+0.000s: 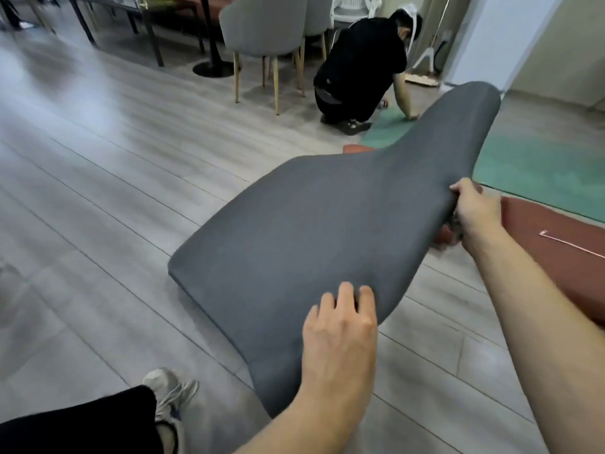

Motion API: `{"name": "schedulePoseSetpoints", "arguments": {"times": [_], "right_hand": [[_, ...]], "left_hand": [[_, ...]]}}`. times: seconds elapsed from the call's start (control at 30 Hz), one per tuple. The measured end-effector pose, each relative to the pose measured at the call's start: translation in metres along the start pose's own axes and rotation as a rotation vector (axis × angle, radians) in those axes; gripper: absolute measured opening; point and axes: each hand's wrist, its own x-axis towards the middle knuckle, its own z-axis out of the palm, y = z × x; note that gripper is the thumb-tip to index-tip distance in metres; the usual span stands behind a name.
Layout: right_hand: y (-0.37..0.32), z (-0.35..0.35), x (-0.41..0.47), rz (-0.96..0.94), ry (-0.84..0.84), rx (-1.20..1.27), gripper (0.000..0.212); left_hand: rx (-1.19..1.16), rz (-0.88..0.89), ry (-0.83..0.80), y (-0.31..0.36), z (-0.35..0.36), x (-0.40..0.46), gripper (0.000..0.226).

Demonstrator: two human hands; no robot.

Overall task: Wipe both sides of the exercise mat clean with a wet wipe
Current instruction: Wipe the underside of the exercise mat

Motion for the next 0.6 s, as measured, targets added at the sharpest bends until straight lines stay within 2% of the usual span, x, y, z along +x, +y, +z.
{"name": "schedulePoseSetpoints", "arguments": {"times": [0.03, 0.1, 0.17, 0.23, 0.27, 0.33, 0.4, 0.47, 0.6], "right_hand": [[0.031, -0.005, 0.008, 0.012, 0.019, -0.026, 0.029], [0.106, -0.018, 0.024, 0.048, 0.043, -0.072, 0.033], [0.186, -0.029, 0.035, 0.12, -0.012, -0.164, 0.037], [0.275, -0.044, 0.045, 0.242, -0.098, -0.314, 0.066], [0.314, -0.05, 0.04, 0.267, -0.141, -0.38, 0.072], [0.37, -0.061, 0.016, 0.281, -0.194, -0.483, 0.053], [0.401, -0.067, -0.007, 0.255, -0.169, -0.54, 0.034], [0.418, -0.076, -0.017, 0.215, -0.166, -0.546, 0.033], [0.427, -0.107, -0.002, 0.13, -0.239, -0.609, 0.035]], "left_hand": [[-0.005, 0.03, -0.017, 0.008, 0.03, -0.011, 0.038], [-0.016, 0.062, -0.094, 0.024, 0.089, -0.034, 0.038], [-0.016, 0.042, -0.23, 0.041, 0.142, -0.064, 0.036], [-0.008, 0.026, -0.351, 0.055, 0.189, -0.097, 0.037], [-0.004, 0.019, -0.4, 0.061, 0.209, -0.115, 0.035], [0.03, 0.016, -0.416, 0.068, 0.245, -0.155, 0.032], [0.08, 0.027, -0.37, 0.07, 0.27, -0.191, 0.042], [0.086, 0.026, -0.374, 0.075, 0.281, -0.209, 0.05], [-0.036, 0.03, -0.735, 0.109, 0.278, -0.21, 0.032]]}}
